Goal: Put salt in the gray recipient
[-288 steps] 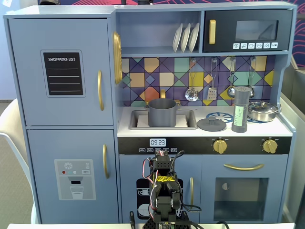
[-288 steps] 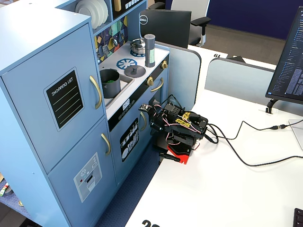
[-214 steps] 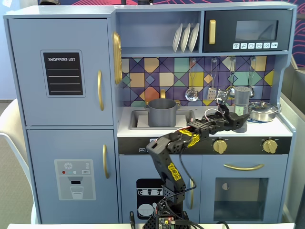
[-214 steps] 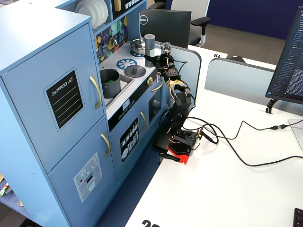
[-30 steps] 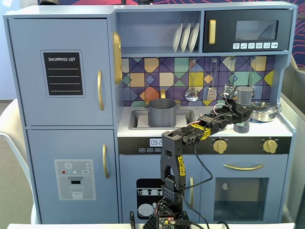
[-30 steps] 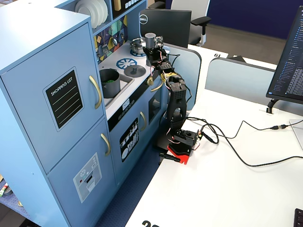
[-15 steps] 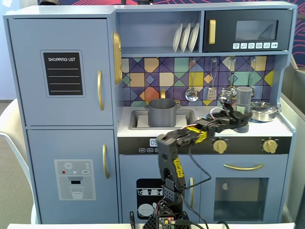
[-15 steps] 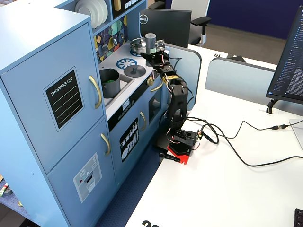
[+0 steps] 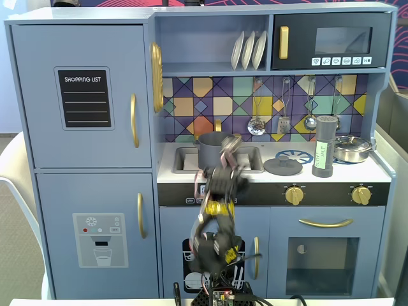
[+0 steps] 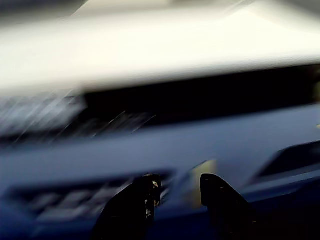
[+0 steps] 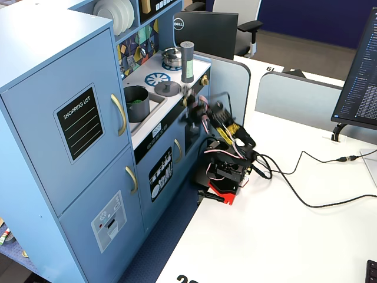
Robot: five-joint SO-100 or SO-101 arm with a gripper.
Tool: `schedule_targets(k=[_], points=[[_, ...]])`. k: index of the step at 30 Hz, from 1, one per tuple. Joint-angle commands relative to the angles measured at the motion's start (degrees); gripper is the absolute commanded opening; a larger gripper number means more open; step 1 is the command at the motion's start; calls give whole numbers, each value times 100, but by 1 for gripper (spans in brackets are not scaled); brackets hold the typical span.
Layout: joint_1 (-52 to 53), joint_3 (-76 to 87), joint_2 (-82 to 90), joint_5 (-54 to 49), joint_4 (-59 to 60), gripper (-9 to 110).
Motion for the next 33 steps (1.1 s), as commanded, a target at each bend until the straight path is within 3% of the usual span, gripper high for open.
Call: schedule_targets(k=[1, 10, 33], points=[[-870, 1872, 1072, 378, 325, 0], [-1450, 3621, 1257, 35, 571, 0], [-1441, 3683, 1266, 79, 527, 4]])
